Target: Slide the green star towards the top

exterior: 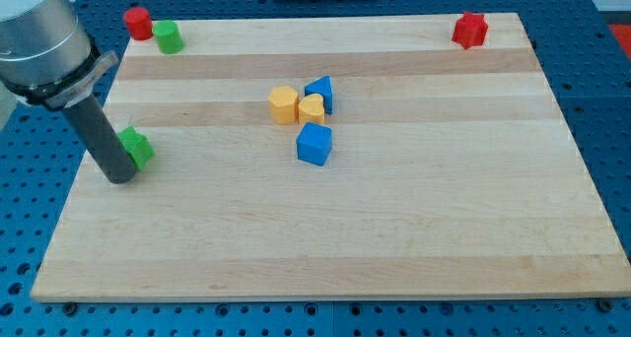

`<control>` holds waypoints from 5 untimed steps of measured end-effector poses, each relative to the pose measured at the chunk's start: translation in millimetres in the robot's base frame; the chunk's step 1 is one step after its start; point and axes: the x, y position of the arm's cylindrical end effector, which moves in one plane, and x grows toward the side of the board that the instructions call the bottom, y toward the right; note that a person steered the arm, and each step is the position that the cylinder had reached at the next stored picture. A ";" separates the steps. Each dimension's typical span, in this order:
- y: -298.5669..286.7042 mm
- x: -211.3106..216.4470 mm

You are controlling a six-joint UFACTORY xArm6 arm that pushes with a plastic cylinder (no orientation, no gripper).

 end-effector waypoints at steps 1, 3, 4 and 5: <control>0.4 -9.8; 2.3 -16.1; 9.6 -16.1; 14.9 -17.4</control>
